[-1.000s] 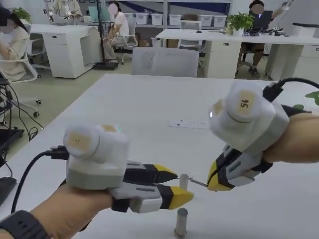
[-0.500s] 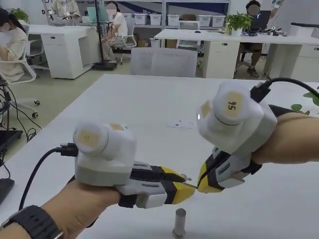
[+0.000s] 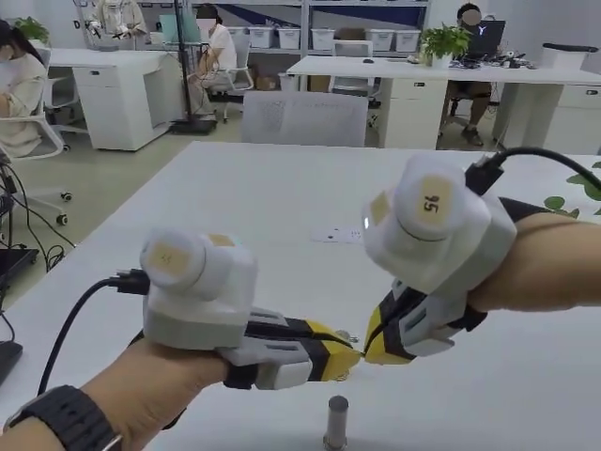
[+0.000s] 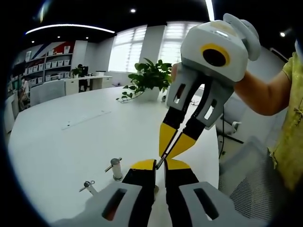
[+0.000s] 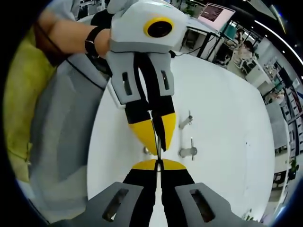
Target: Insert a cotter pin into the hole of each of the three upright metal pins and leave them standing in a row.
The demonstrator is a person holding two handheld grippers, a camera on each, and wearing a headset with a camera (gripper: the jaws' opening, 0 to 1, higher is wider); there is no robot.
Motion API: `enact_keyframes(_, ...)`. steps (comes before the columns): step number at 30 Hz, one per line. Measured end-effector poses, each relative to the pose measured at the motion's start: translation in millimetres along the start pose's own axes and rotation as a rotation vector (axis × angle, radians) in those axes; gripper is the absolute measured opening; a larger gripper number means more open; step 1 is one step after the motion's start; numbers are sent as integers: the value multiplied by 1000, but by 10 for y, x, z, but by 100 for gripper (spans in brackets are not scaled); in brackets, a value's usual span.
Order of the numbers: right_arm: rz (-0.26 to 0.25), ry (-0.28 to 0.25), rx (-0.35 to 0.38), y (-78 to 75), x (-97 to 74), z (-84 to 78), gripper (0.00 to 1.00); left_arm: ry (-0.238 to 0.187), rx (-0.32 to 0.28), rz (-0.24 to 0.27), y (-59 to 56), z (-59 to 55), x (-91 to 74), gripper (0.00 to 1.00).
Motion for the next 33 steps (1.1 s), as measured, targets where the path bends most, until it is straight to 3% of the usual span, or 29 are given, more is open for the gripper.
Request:
enact_keyframes(8,-12,1,-24,-2,3,14,3,-2,-24,-27,6,3,-2,2)
enact_keyframes(23,-26,-26,-48,-17,-48,35,3,-46,45,-52,26,24,-43,0)
enact_keyframes(33,-1,-58,-27,9,-77,29,6,-68,56,-72,7,24,-32,0)
Point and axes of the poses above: the centre of the closed fingertips' face, and the gripper's own axes: x roughly forward along the fingers, y roughly to its left, z roughly out of its top, the point moved 9 cm from there along -x, roughly backward along the fingers, and after that the axes turned 3 degrees about -y, right-handed, at the moved point
